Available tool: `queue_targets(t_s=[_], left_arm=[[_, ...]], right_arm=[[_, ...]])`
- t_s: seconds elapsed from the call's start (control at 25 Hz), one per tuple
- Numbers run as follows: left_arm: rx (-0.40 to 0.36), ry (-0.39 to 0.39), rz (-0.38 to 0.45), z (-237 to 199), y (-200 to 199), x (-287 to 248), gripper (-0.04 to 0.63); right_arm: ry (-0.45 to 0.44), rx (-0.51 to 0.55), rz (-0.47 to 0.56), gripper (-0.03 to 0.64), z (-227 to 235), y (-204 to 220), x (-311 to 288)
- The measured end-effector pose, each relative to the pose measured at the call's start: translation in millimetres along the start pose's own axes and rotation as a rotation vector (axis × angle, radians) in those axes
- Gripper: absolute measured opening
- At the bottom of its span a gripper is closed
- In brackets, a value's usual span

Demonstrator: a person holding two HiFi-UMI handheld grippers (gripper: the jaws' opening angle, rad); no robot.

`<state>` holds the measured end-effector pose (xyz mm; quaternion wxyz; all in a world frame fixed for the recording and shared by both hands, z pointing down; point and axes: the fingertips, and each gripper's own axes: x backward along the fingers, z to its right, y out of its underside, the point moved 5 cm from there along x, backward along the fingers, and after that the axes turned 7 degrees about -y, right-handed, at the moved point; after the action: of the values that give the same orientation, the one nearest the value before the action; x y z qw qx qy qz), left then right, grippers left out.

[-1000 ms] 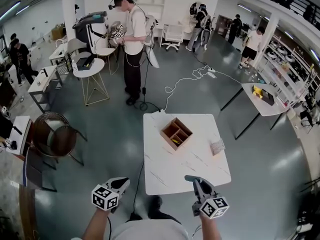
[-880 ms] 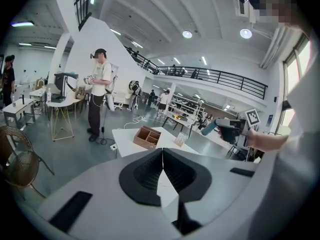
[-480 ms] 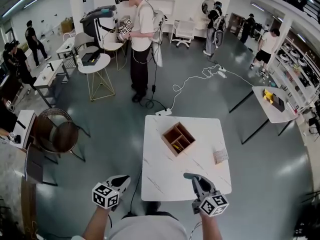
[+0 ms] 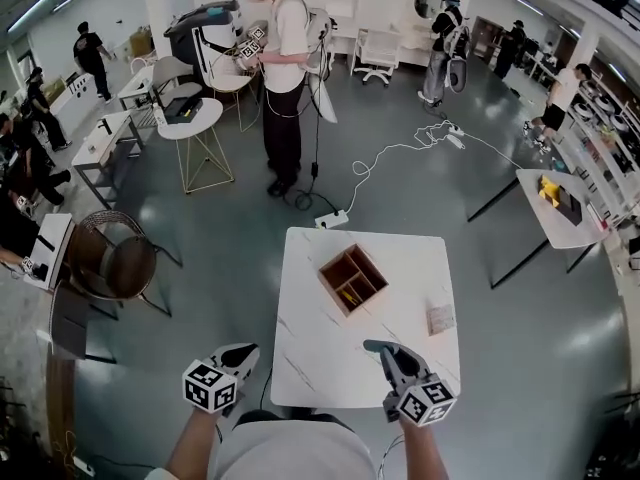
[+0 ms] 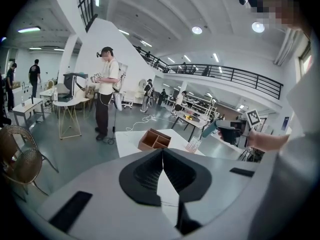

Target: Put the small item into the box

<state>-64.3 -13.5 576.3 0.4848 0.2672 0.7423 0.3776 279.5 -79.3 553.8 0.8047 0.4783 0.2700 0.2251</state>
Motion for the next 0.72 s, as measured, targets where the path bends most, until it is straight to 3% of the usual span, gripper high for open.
queue_targets(t_s=[0.36, 0.72], left_arm=[[-0.008, -0.001, -0.028, 14.4, -7.0, -19.9, 0.014], [-0.03, 0.041, -0.058, 8.3, -15.0, -34.7, 0.014]], right_arm=[[-0.014, -0.029, -0.015, 0.081, 23.8, -2.7, -8.1], [0.035, -0.06, -0.014, 0.081, 30.5, 1.8, -18.5]])
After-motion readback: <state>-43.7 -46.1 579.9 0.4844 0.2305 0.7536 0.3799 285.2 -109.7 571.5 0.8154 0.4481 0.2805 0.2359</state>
